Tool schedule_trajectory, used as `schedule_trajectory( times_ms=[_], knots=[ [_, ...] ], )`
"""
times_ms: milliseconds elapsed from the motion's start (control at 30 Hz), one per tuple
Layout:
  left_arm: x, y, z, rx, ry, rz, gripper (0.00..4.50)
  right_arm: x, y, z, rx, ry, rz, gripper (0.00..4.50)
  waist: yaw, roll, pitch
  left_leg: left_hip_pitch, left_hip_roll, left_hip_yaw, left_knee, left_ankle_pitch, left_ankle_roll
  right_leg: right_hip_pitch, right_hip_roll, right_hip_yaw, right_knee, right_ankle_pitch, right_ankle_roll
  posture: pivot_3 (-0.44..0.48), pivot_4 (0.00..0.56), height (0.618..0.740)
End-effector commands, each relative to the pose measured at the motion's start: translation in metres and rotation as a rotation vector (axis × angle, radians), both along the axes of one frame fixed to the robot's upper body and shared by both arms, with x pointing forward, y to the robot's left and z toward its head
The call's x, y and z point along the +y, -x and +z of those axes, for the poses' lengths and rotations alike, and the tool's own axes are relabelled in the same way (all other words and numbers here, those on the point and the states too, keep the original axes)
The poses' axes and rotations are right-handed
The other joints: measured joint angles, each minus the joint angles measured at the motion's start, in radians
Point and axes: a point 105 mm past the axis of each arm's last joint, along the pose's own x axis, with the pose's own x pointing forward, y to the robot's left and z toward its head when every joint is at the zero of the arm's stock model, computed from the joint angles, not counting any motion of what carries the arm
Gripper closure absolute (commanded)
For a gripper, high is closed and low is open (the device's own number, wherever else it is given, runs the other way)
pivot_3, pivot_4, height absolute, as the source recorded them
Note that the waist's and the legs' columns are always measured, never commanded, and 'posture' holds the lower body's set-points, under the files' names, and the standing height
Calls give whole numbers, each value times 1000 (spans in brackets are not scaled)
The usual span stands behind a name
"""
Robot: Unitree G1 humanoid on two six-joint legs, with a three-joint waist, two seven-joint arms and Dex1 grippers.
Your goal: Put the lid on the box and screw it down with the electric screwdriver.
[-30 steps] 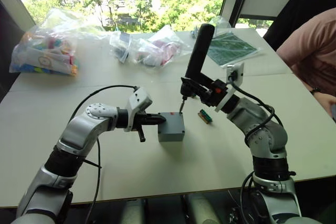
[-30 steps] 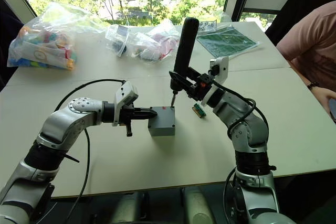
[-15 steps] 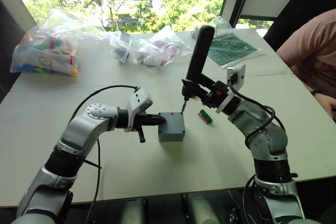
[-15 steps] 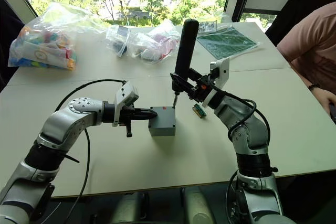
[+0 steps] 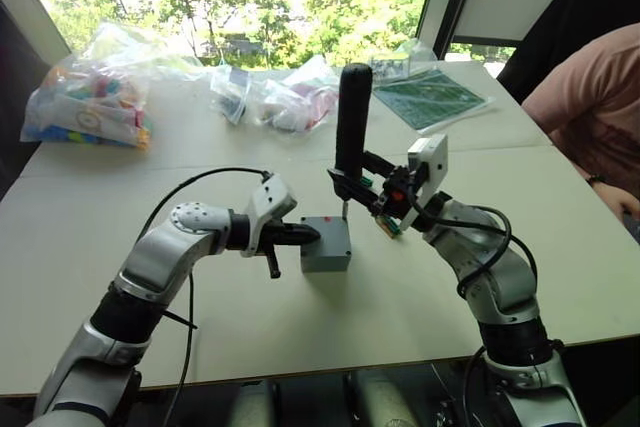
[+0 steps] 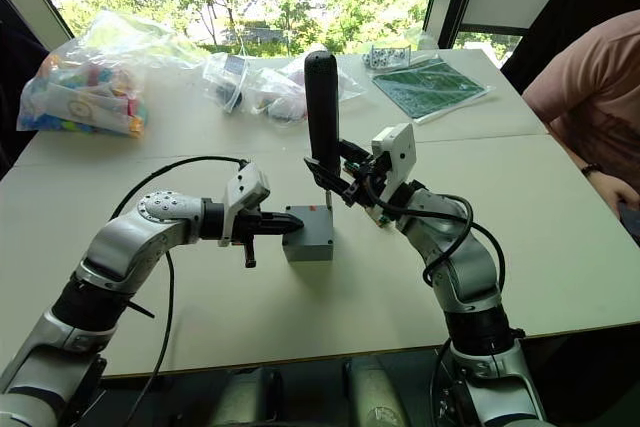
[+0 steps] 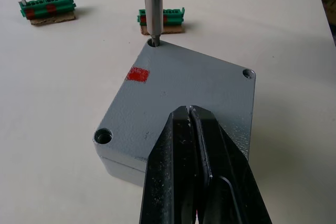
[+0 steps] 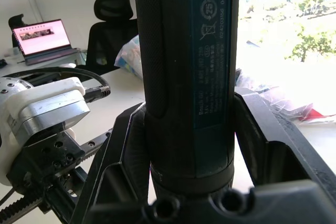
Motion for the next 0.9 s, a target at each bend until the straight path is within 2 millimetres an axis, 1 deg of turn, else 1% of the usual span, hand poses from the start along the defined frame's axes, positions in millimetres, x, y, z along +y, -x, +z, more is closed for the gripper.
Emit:
schedule_trajectory(
  times_ms=[33,200,300,533,800,833,867,900],
  knots=[
    [-2,1,-3,-7,-19,-7,4500,0,-2,-42,176,22,-16,2580,0,-1,-2,0,0,0,0,0,0,0,0,0,0,0,0,0,150,740],
    [-2,3,-3,-7,-21,-12,4500,-5,-6,-43,199,-23,-52,2580,0,-2,-6,0,0,0,0,0,0,0,0,0,0,0,0,0,150,740],
    [-2,3,-4,-7,-21,-13,4500,-9,-9,-45,196,-13,-78,2580,0,-2,-6,1,0,0,-1,0,0,0,0,0,0,-1,-2,0,150,740],
    [-3,2,-3,-7,-19,-13,4500,-10,-7,-51,177,16,-86,2580,0,-3,-7,1,0,0,-1,0,0,0,0,0,-1,-1,-2,0,150,740],
    [-4,2,-5,-1,-17,-17,4500,-13,-7,-47,161,7,-100,2580,0,-3,-7,1,0,0,-1,0,0,1,0,0,-1,-2,-2,0,150,740],
    [-4,2,-5,1,-17,-18,4500,-14,-7,-44,149,1,-103,2580,0,-3,-7,1,0,0,-1,0,0,1,0,0,-1,-2,-2,0,150,740],
    [-5,2,-5,4,-16,-21,4500,-17,-9,-36,125,-23,-113,2580,0,-3,-7,1,0,0,-1,0,0,1,0,0,-1,-2,-2,0,150,740],
    [-6,2,-6,7,-13,-25,4500,-21,-10,-25,95,-50,-121,2580,1,-3,-7,1,0,0,-1,0,0,1,0,0,-1,-2,-2,0,150,740]
  ],
)
